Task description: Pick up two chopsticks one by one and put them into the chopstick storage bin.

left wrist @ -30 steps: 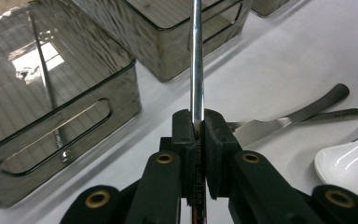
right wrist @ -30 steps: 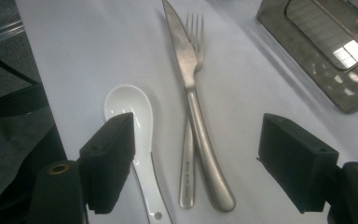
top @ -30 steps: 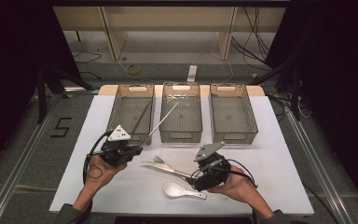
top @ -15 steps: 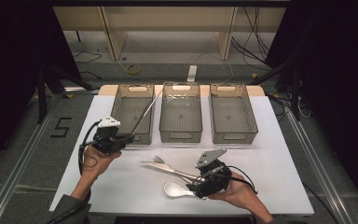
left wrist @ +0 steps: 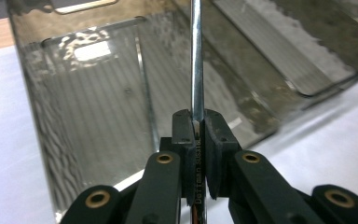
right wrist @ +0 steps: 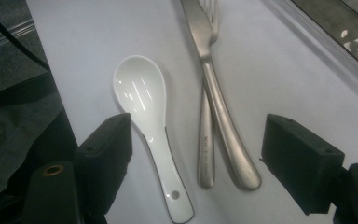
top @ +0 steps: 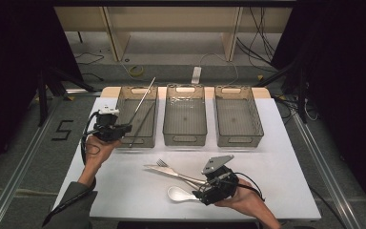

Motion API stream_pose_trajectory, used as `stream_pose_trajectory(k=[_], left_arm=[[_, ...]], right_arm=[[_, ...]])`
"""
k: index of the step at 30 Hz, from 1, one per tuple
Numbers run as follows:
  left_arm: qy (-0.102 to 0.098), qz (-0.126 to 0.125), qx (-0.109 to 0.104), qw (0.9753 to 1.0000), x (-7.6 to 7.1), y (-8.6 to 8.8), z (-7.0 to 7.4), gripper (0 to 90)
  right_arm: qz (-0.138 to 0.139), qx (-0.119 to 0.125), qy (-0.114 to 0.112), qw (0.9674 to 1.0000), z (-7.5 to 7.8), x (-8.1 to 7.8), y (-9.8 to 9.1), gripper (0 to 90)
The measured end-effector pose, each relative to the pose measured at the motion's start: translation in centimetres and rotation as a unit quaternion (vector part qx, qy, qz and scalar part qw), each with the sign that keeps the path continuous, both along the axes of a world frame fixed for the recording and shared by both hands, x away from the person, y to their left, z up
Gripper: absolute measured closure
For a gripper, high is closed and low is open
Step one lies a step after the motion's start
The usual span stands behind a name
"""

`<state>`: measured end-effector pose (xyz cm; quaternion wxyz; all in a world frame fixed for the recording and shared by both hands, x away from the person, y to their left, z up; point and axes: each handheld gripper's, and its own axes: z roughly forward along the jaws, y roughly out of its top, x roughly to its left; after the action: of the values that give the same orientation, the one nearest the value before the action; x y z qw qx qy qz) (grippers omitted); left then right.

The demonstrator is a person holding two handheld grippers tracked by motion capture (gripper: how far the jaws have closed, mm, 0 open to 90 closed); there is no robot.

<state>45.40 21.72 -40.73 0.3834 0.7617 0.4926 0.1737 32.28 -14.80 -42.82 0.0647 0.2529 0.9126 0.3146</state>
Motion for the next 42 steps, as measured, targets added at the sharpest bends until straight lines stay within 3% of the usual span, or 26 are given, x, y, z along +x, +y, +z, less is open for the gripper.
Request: stream_pose_trajectory(k=[12,18,32,33,36,42], left_arm=[[0.001,0.015,0.01,0.9998,1.8,0.6,-0.5,83.4],[0.012,0.012,0.022,0.9996,2.4,0.4,-0.8,83.4],[0.042,0.045,0.025,0.9978,3.4,0.3,-2.1,82.2],[0.043,0.046,0.022,0.9978,3.4,0.3,-2.1,81.3],[0.054,0.044,0.015,0.9974,3.5,0.1,-2.0,64.8],[0.05,0.035,0.009,0.9981,3.1,-0.3,-1.3,52.2]], right_arm=[[-0.003,0.005,0.001,1.0,0.0,-0.1,0.1,25.5],[0.0,0.001,0.002,1.0,-0.2,-0.1,0.2,25.4],[0.009,-0.003,0.004,0.9999,-0.3,-0.2,0.5,25.7],[0.008,-0.002,0.005,0.9999,-0.3,-0.2,0.6,25.7],[0.011,-0.003,0.006,0.9999,-0.3,-0.2,0.6,25.7],[0.004,-0.003,0.007,1.0,-0.4,-0.2,0.7,25.7]])
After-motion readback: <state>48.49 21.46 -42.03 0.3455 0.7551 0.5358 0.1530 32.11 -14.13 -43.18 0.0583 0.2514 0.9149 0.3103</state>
